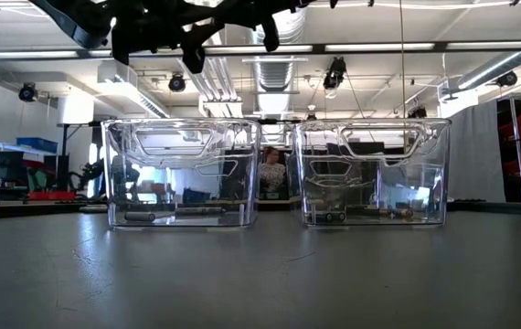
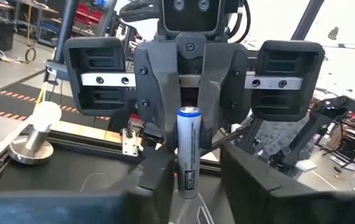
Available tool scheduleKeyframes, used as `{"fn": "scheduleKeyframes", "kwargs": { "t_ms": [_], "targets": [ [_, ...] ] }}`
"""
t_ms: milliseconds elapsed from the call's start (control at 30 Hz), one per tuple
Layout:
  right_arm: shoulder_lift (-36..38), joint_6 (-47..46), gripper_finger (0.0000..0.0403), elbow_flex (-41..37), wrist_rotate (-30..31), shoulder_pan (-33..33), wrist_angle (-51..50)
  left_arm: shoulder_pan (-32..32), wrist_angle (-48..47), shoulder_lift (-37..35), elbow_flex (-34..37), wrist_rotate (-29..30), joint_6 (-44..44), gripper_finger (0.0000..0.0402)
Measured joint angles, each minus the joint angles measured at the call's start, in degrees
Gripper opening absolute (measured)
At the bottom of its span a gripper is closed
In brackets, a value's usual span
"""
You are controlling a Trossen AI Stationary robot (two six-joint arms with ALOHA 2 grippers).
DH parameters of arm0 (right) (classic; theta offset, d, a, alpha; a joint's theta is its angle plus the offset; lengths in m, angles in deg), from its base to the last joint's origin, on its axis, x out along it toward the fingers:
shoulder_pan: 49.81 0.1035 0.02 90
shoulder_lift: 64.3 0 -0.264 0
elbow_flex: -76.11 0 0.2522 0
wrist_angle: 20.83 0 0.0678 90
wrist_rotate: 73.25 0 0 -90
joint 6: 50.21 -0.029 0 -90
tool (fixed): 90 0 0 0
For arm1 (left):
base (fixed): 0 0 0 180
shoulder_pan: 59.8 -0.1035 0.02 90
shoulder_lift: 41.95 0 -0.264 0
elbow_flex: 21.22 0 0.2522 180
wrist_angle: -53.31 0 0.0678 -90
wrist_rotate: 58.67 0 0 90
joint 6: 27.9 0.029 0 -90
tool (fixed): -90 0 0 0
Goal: Sort batteries
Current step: Put the white battery into the left transparent bin
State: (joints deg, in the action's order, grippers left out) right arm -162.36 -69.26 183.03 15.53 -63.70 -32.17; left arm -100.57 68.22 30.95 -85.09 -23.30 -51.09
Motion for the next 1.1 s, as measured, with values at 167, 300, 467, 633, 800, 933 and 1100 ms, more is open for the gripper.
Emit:
{"fn": "scheduleKeyframes", "kwargs": {
  "t_ms": [167, 300, 467, 633, 800, 933, 1100],
  "targets": [
    [0.0, -0.39, 0.0022, 0.0, 0.18, 0.0, 0.08, -0.05, -0.18, -0.02, 0.01, 1.61, 0.17, 0.0028],
    [0.0, 0.03, 0.0029, 0.0, 0.17, 0.0, 0.3, -0.61, -0.28, -0.37, 0.02, 1.63, 0.1, 0.0018],
    [0.24, 0.81, 0.0074, 0.0, 0.82, 0.02, -0.44, -0.69, -9.34, -2.11, -1.56, 1.79, 3.87, 0.0017],
    [3.65, 4.11, 0.013, 0.0, 1.45, -0.02, -3.83, 2.75, -41.53, -4.5, -7.2, 14.97, 24.64, 0.0017],
    [7.49, 5.95, 0.0167, 0.07, 2.77, -0.28, -9.19, 8.93, -55.71, -2.75, -8.4, 27.08, 32.8, 0.0017],
    [10.9, 5.04, 0.0183, 0.07, 5.87, -0.37, -17.52, 13.93, -55.47, -0.67, -5.9, 27.38, 30.23, 0.0017],
    [14.24, 0.21, 0.0194, 0.09, 11.57, -0.59, -31.36, 19.68, -55.37, 3.66, -4.59, 33.49, 26.21, 0.0017]
  ]
}}
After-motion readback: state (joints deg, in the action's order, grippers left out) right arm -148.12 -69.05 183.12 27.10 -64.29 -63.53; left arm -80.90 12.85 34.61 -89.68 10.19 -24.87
